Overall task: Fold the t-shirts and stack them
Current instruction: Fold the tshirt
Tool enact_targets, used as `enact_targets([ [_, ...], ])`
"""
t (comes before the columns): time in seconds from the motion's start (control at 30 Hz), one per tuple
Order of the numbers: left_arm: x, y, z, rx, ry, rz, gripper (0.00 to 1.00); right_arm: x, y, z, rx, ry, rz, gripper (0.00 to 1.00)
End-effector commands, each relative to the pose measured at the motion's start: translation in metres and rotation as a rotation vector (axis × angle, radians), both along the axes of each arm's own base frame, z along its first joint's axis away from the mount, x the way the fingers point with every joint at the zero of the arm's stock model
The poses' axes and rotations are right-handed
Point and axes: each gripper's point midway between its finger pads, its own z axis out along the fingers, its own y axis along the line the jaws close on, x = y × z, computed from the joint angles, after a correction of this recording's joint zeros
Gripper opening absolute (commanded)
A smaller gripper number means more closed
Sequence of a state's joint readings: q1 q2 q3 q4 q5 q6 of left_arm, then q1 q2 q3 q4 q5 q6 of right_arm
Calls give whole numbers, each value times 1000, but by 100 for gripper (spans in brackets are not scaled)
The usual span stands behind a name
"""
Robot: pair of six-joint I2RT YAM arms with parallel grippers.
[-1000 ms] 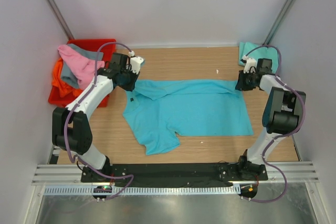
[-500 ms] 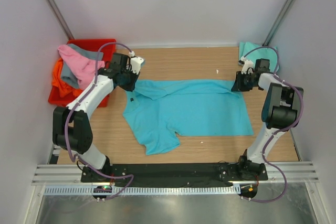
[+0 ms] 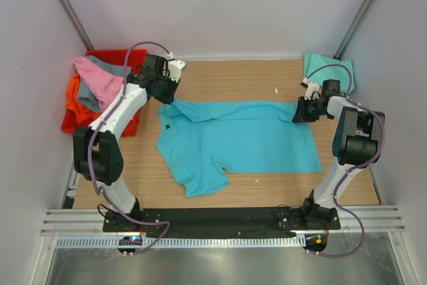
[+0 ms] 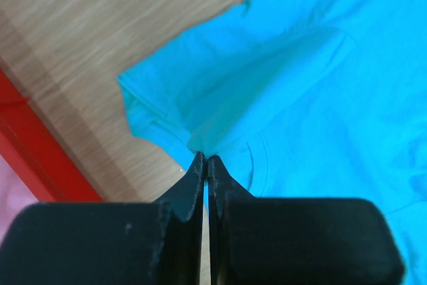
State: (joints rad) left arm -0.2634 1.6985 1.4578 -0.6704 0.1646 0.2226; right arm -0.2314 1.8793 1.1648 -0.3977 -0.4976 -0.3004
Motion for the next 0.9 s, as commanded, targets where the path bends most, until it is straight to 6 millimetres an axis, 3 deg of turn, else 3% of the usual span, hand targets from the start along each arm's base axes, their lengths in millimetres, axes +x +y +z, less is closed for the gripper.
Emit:
enact_targets([
  [0.0, 16, -1, 6, 15, -10, -15, 0, 1, -7, 1, -37, -11, -2, 22],
  [0.13, 37, -2, 7, 17, -25, -9, 0, 1, -11, -1, -48, -8, -6, 23],
  [0.17, 42, -2, -3, 23, -3, -4, 0, 1, -11, -1, -48, -7, -4, 22],
  [0.27, 57, -3, -2, 20, -13, 3, 0, 2, -13, -2, -53, -8, -7, 22],
  [0.3, 62, -3, -12, 26, 4, 7, 0, 2, -12, -3, -53, -7, -5, 22],
  [0.37, 76, -6, -6, 19, -20, 8, 0, 2, -12, -5, -50, -2, -7, 22],
  [0.4, 83, -7, -17, 24, -3, 15, 0, 2, -12, -6, -47, 1, -8, 22],
  [0.43, 95, -8, -5, 19, -36, 35, 0, 1, -12, -7, -46, 5, -9, 22],
  [0.5, 107, -8, -4, 22, -46, 67, 2, 0, -10, -9, -41, 11, -6, 22],
  [0.6, 122, -9, 12, -12, -81, 132, 32, -1, -11, -10, -42, 13, -6, 22],
  [0.67, 113, -19, 27, -71, -88, 123, 49, -3, -12, -10, -40, 15, -7, 22],
  [0.7, 106, -22, 32, -88, -86, 116, 63, -3, -13, -10, -39, 11, -8, 23],
  [0.73, 93, -24, 17, -99, -49, 111, 71, -3, -14, -10, -39, 11, -11, 22],
  [0.77, 79, -28, 35, -139, -67, 110, 76, -3, -15, -10, -37, 9, -13, 23],
  [0.8, 66, -37, 34, -183, -44, 79, 78, -3, -15, -9, -35, 10, -15, 22],
  [0.83, 47, -39, 14, -200, 18, 74, 79, -2, -15, -10, -34, 9, -16, 22],
  [0.87, 35, -42, 22, -241, 25, 74, 77, -2, -15, -10, -31, 9, -16, 22],
])
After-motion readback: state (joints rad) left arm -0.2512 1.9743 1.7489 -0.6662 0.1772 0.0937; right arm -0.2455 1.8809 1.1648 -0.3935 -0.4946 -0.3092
